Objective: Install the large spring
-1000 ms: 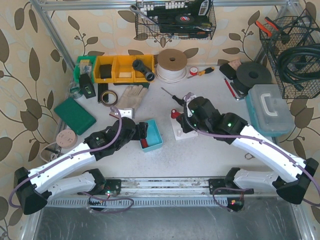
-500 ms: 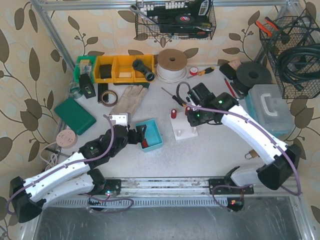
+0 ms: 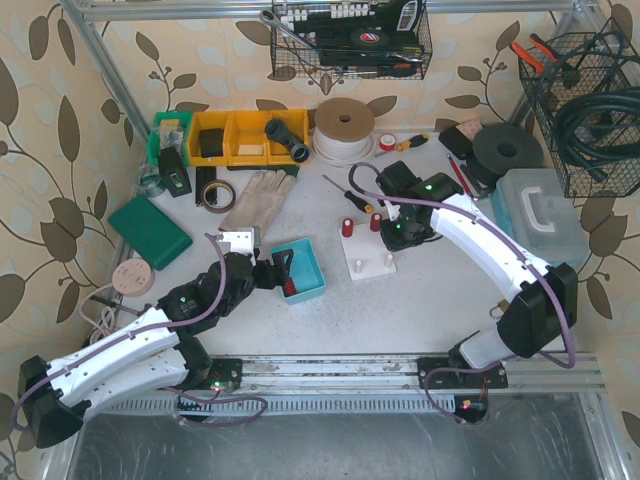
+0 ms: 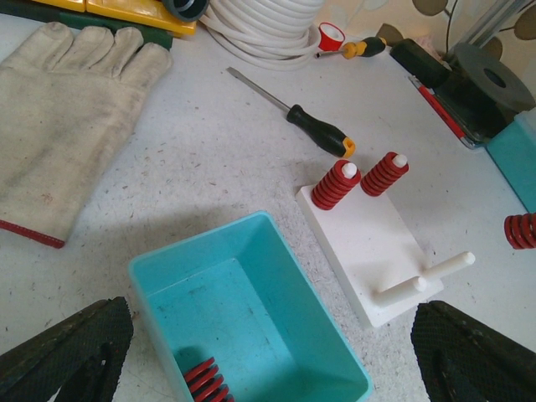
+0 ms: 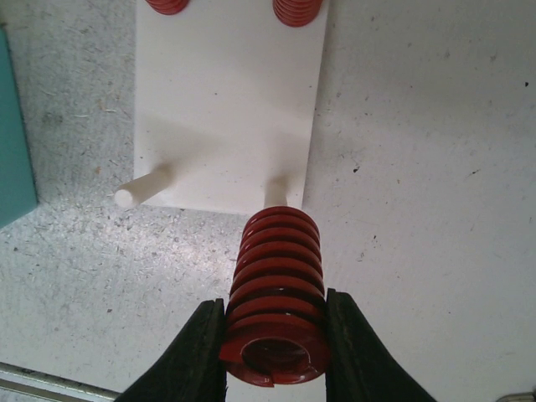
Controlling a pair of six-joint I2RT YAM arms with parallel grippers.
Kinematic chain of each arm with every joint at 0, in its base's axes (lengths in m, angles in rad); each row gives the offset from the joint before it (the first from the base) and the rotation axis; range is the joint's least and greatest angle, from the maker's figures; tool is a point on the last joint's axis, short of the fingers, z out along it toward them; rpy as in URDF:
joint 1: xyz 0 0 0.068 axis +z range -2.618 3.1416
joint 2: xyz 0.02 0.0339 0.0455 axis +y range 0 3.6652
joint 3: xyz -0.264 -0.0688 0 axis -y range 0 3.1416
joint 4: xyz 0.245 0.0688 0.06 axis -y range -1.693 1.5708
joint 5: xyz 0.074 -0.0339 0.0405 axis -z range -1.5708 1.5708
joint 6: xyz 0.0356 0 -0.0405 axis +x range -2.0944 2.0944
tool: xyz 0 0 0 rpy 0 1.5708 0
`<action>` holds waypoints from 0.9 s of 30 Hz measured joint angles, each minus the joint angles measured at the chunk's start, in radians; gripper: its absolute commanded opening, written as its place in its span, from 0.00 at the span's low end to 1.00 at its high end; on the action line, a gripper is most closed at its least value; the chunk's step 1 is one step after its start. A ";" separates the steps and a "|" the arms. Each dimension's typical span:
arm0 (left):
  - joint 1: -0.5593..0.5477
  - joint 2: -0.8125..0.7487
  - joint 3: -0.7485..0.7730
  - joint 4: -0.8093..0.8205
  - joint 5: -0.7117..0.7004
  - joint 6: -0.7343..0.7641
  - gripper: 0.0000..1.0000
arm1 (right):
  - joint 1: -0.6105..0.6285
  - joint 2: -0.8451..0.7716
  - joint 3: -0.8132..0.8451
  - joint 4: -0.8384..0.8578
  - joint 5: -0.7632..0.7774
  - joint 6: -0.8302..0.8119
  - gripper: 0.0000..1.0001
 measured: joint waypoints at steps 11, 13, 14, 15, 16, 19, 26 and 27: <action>0.000 0.003 -0.002 0.020 -0.016 0.023 0.95 | -0.014 0.089 0.003 0.003 -0.017 -0.005 0.00; 0.000 0.011 -0.002 0.026 -0.015 0.029 0.95 | -0.019 0.090 0.003 0.008 -0.019 -0.005 0.00; 0.000 0.017 -0.002 0.029 -0.015 0.031 0.95 | -0.023 0.090 0.003 0.010 -0.020 -0.005 0.00; 0.000 0.024 -0.002 0.031 -0.014 0.034 0.95 | -0.025 0.092 0.003 0.011 -0.020 -0.005 0.00; 0.000 0.029 -0.002 0.031 -0.014 0.035 0.95 | -0.026 0.095 0.003 0.012 -0.020 -0.005 0.00; 0.000 0.044 -0.002 0.031 -0.013 0.043 0.95 | -0.030 0.113 0.003 0.013 -0.020 -0.005 0.00; 0.000 0.046 -0.002 0.039 -0.013 0.048 0.95 | -0.030 0.121 -0.023 0.036 -0.024 -0.005 0.00; 0.000 0.046 -0.002 0.040 -0.013 0.048 0.95 | -0.031 0.121 -0.026 0.037 -0.027 -0.005 0.00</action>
